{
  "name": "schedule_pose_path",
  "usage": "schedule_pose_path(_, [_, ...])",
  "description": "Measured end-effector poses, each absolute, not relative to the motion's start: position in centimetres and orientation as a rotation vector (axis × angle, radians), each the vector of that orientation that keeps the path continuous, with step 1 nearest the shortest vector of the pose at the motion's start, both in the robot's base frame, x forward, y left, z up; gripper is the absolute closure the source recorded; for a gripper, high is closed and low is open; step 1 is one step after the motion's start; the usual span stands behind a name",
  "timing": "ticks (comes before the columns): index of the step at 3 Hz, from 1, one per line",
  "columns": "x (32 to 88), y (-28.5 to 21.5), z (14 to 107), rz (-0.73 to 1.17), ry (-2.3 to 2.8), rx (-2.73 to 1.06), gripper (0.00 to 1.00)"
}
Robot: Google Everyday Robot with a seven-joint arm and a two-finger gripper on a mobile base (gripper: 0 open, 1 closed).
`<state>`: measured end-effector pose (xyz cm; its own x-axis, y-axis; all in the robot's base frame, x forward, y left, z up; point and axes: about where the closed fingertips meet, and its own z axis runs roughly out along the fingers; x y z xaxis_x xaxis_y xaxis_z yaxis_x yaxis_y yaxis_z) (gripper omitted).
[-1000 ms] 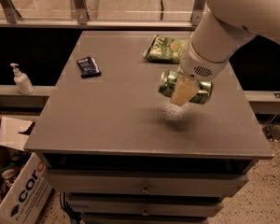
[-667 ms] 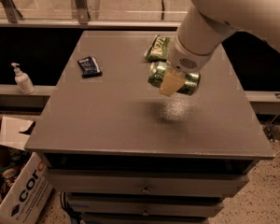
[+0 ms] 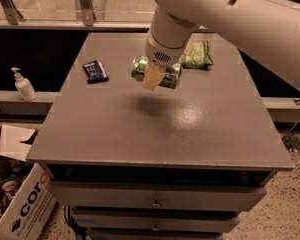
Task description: Move green can near rxbar blueberry
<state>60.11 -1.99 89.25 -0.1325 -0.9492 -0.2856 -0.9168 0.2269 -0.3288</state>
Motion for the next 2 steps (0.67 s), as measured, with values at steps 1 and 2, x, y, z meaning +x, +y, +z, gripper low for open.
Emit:
schedule_pose_path(1, [62.6,1.3,88.6,-0.099,2.063,-1.748,1.00])
schedule_pose_path(2, [64.3,4.0,87.6,-0.068,2.061,-1.779,1.00])
